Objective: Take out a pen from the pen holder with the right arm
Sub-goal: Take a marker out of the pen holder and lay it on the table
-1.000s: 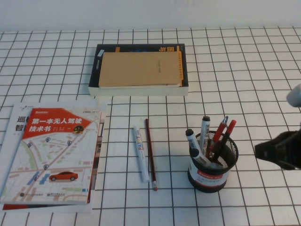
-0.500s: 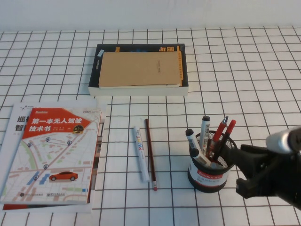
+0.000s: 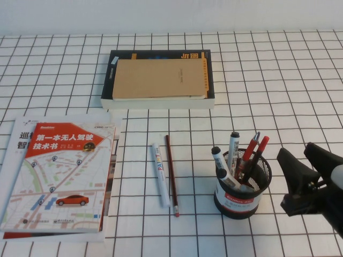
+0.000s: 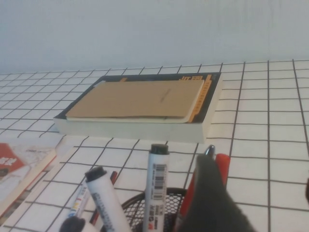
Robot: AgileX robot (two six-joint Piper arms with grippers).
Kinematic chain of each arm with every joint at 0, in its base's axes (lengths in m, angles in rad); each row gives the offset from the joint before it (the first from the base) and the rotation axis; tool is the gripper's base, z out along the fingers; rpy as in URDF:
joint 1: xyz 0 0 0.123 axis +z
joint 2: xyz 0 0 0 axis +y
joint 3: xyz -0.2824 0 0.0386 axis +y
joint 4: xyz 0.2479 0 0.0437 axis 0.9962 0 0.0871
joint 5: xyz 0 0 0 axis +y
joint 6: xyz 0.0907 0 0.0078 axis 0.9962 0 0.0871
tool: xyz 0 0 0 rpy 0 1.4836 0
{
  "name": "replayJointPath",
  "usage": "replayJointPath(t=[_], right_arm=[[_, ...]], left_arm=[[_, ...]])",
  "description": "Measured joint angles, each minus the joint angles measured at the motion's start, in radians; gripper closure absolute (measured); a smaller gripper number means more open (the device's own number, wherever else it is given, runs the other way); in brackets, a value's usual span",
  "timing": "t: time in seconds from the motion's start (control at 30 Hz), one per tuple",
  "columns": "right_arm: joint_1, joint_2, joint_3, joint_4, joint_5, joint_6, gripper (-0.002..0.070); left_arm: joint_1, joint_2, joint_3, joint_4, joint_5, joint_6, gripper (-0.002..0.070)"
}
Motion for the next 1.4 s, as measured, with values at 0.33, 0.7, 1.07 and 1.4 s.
replayJointPath(t=[0.33,0.7,1.07,1.4], right_arm=[[0.000,0.199,-0.037,-0.019,-0.099,0.115,0.0309],[0.000,0.269,-0.101,-0.023,-0.109,0.115,0.0338],[-0.001,0.343,-0.141,0.016,-0.109,0.115,0.0360],[-0.001,0.380,-0.175,0.018,-0.117,0.115,0.0360]], left_arm=[[0.000,0.000,0.000,0.000,0.000,0.000,0.0679],[0.000,0.000,0.000,0.000,0.000,0.000,0.0679],[0.000,0.000,0.000,0.000,0.000,0.000,0.0679],[0.000,0.000,0.000,0.000,0.000,0.000,0.0679]])
